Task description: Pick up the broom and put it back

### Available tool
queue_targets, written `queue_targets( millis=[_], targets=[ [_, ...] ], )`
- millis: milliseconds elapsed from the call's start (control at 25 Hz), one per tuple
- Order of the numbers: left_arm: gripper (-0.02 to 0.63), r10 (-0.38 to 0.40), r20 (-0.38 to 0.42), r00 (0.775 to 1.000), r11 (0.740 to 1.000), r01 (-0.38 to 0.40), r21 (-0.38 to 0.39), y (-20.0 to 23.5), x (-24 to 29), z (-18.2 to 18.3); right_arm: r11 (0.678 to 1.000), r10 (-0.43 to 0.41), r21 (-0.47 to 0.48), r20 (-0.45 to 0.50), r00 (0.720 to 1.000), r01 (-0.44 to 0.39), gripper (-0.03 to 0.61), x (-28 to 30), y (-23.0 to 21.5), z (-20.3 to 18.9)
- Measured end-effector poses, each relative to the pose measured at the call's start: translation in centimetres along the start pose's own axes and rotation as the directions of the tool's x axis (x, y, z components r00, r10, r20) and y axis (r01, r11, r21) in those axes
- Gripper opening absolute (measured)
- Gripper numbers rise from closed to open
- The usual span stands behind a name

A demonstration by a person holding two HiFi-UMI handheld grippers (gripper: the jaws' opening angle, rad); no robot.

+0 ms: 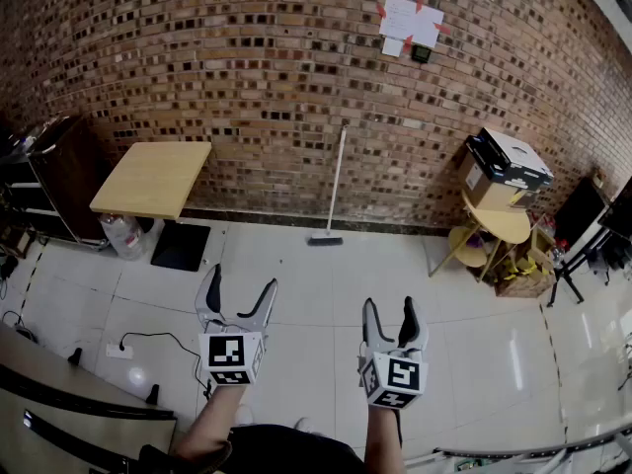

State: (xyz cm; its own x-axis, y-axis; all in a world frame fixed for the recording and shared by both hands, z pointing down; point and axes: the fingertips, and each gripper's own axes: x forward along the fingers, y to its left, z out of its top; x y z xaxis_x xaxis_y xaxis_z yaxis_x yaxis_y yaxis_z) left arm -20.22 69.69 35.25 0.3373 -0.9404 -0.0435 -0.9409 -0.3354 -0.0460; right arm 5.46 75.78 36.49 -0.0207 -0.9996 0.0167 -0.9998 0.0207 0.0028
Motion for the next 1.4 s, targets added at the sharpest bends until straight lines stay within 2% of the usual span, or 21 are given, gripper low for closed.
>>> queue_targets(
  millis=[280, 400, 520, 840, 1120, 1280, 1400],
  targets=[
    [0.425, 0.016, -0.001, 1.0, 1.0, -0.016, 0.012, -2.0, -0.4, 0.8, 0.997, 0.047, 0.057, -0.017, 0.999, -0.046, 0.311, 1.1, -1.7, -0.5],
    [0.425, 0.033, -0.014, 0.999, 0.999, -0.032, 0.023, -1.7, 0.0, 0.7, 0.997, 0.077, 0.03, -0.018, 0.997, -0.076, 0.311, 2.9, -0.9, -0.2],
    [0.414, 0.038, -0.018, 0.999, 0.999, -0.038, 0.019, -0.3, 1.3, 0.3, 0.992, 0.112, 0.053, 0.014, 0.994, -0.113, 0.311, 4.7, 0.5, 0.1],
    [0.414, -0.022, 0.017, 1.0, 1.0, 0.022, -0.018, 3.8, 11.1, -0.6, 0.993, 0.116, 0.022, 0.019, 0.993, -0.117, 0.311, 14.7, 2.9, 0.8],
    [0.414, -0.086, 0.033, 0.996, 0.996, 0.087, -0.006, 8.6, 19.3, -0.5, 0.993, 0.117, -0.014, -0.001, 0.993, -0.117, 0.311, 23.7, 6.7, 1.6],
    [0.402, -0.105, 0.039, 0.994, 0.993, 0.107, -0.055, 10.5, 22.5, -1.9, 0.999, 0.054, 0.007, -0.01, 0.998, -0.054, 0.311, 26.7, 6.9, 0.4],
    [0.4, -0.102, 0.02, 0.995, 0.991, 0.104, -0.082, 11.9, 25.0, -3.2, 0.998, 0.056, -0.006, -0.012, 0.998, -0.056, 0.327, 29.7, 7.2, 0.0]
  ],
)
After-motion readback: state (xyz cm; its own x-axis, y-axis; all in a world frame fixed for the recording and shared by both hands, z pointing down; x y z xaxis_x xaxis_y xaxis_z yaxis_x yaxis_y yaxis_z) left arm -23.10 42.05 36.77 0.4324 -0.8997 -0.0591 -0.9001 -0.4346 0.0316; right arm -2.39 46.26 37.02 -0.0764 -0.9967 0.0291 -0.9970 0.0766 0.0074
